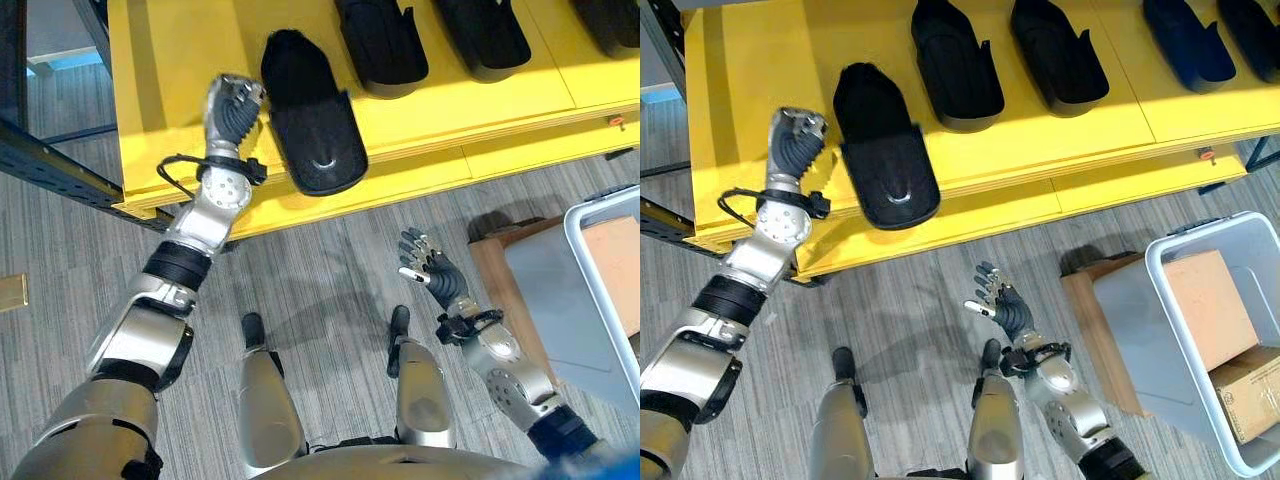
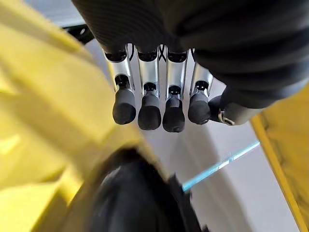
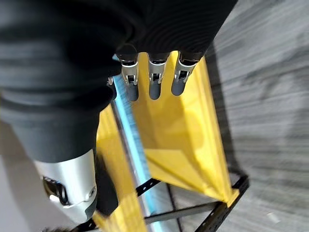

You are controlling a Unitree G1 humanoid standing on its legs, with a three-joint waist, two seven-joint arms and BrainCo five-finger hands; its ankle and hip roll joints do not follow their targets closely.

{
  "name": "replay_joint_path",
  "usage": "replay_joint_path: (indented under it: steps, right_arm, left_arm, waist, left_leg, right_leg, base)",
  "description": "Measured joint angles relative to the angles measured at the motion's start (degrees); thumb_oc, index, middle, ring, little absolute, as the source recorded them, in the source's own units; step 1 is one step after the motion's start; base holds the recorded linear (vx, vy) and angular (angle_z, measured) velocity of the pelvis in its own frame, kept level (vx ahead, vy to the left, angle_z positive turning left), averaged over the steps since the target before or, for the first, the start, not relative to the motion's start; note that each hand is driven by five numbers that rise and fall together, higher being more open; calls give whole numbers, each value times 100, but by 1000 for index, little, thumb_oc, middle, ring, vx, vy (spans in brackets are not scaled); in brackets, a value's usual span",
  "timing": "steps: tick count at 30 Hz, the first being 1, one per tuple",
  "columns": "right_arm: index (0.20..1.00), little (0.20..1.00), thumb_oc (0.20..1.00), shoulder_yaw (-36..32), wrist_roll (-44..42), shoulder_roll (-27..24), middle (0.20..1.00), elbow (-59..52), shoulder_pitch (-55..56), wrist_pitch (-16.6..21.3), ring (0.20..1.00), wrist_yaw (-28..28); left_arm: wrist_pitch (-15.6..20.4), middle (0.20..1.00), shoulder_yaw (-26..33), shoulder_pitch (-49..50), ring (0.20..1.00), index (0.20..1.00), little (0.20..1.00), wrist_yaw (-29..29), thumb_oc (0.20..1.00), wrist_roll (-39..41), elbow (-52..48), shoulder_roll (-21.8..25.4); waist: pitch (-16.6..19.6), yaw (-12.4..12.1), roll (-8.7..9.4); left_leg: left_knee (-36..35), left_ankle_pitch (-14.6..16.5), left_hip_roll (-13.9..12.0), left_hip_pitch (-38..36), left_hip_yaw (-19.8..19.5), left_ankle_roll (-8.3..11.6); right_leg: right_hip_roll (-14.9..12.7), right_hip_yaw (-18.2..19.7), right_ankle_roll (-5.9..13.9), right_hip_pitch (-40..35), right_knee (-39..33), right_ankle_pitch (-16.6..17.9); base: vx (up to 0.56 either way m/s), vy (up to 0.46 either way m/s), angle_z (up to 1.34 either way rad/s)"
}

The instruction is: Move parts from the plastic box to the shelf.

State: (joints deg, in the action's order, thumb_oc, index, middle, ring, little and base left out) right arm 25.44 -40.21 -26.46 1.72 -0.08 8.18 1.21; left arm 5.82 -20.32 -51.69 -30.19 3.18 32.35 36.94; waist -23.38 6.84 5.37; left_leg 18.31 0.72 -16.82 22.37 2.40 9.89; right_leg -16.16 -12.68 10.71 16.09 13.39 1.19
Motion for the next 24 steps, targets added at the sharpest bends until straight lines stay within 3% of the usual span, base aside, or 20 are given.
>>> replay_joint_path:
  steps: [8, 16, 17, 18, 21, 23, 24]
  right_arm:
    - [1000, 1000, 1000, -5, -11, -94, 1000, -93, 193, 23, 1000, -85]
    - [1000, 1000, 1000, -4, -14, -95, 1000, -91, 275, 23, 1000, -88]
    - [1000, 1000, 1000, -6, -14, -95, 1000, -92, 274, 24, 1000, -89]
    - [1000, 1000, 1000, -7, -13, -95, 1000, -92, 272, 24, 1000, -95]
    - [1000, 1000, 1000, -19, -12, -95, 1000, -85, 257, 21, 1000, -106]
    - [1000, 1000, 1000, -156, -11, -96, 1000, -92, 312, 41, 1000, -131]
    - [1000, 1000, 1000, -306, -12, -113, 1000, 16, 388, 42, 1000, -107]
  left_arm:
    - [10, 200, -194, -1257, 200, 200, 200, -261, 200, 1073, 1030, 17]
    - [82, 200, -233, -1258, 200, 200, 200, -396, 200, 1193, 1015, 19]
    - [103, 790, -231, -1256, 790, 790, 790, -398, 790, 1193, 981, 22]
    - [104, 1000, -228, -1226, 1000, 1000, 1000, -404, 1000, 1191, 834, 59]
    - [161, 1000, -102, -836, 1000, 1000, 1000, -480, 1000, 1063, -410, 313]
    - [249, 1000, 468, 288, 1000, 1000, 1000, -482, 1000, 696, -2163, 533]
    - [478, 1000, 578, 821, 1000, 1000, 1000, -467, 1000, 164, -2823, 530]
  waist:
    - [104, 58, 59]
    - [370, 18, 91]
    - [374, 8, 94]
    - [374, -14, 94]
    - [379, -96, 75]
    - [379, -66, 62]
    - [376, -208, 47]
  left_leg:
    - [299, 112, -15, 327, -32, 4]
    - [456, 188, -18, 480, -53, -20]
    - [474, 196, -18, 491, -55, -25]
    - [484, 198, -17, 510, -59, -26]
    - [491, 195, -6, 601, -93, -25]
    - [474, 197, -2, 600, -98, -24]
    - [470, 196, -3, 592, -127, -24]
  right_leg:
    - [6, 97, -26, 316, 169, -16]
    - [0, 98, -24, 390, 185, -16]
    - [-3, 98, -24, 390, 190, -16]
    - [-5, 97, -25, 397, 194, -17]
    - [-14, 95, -20, 500, 267, -38]
    - [-18, 93, -5, 510, 280, -79]
    - [-30, 79, -16, 535, 407, -160]
  base:
    - [11, 0, -2]
    - [3, -1, -1]
    - [0, 0, 0]
    - [0, 0, 0]
    - [9, -5, 1]
    - [4, -2, 3]
    - [11, -10, 13]
